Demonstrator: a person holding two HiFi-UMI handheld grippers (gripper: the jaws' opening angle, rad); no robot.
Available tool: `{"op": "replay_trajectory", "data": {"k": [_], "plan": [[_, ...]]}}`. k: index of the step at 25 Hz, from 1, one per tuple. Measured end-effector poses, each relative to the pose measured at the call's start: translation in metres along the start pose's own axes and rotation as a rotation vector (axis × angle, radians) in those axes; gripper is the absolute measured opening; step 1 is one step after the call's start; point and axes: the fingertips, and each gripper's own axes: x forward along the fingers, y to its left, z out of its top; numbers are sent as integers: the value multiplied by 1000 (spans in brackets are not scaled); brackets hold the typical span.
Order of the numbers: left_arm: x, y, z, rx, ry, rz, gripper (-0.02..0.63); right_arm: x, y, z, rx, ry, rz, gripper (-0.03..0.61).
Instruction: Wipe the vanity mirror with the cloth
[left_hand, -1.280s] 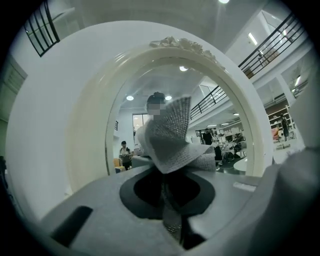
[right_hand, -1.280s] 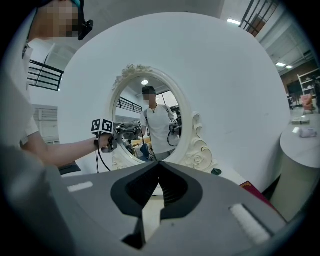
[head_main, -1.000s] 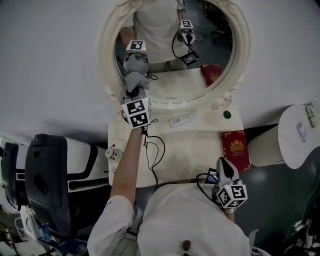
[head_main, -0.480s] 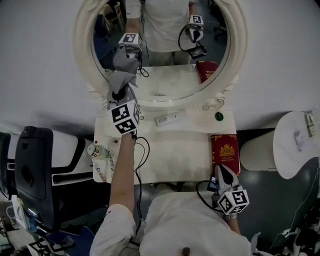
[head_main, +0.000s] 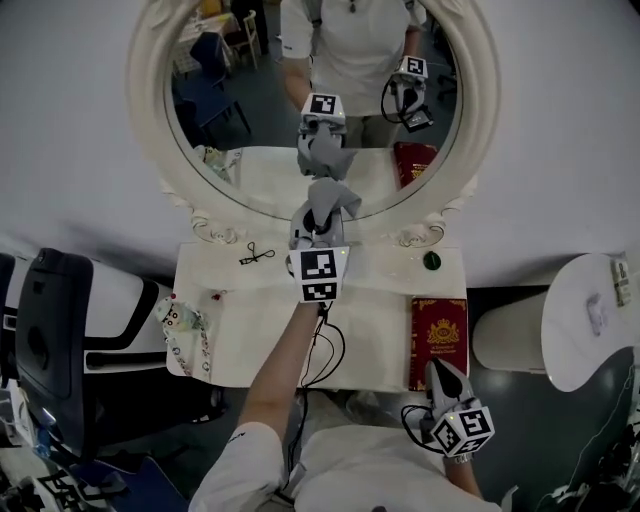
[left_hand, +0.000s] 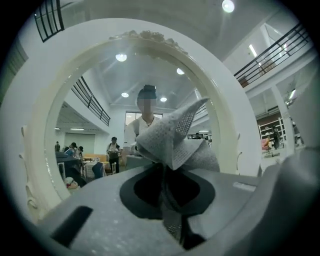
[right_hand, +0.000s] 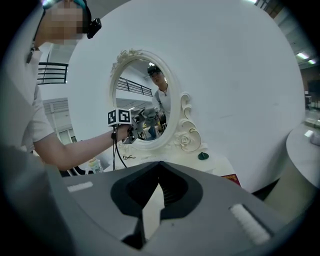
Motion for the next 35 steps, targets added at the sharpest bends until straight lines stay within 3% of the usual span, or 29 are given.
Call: {"op": "replay_trajectory", "data": {"k": [12, 19, 24, 35], "plan": [[66, -149, 35, -40, -84, -229, 28, -66, -59, 12, -12, -77, -214, 8], [68, -157, 36, -47, -106, -210, 25, -82, -69, 7, 3, -91, -273, 8], [60, -131, 28, -40, -78, -184, 25, -63, -50, 6, -12, -77, -233, 8], [15, 10, 1, -23, -29, 19, 25, -19, 2, 1, -57, -30, -119, 8]]}}
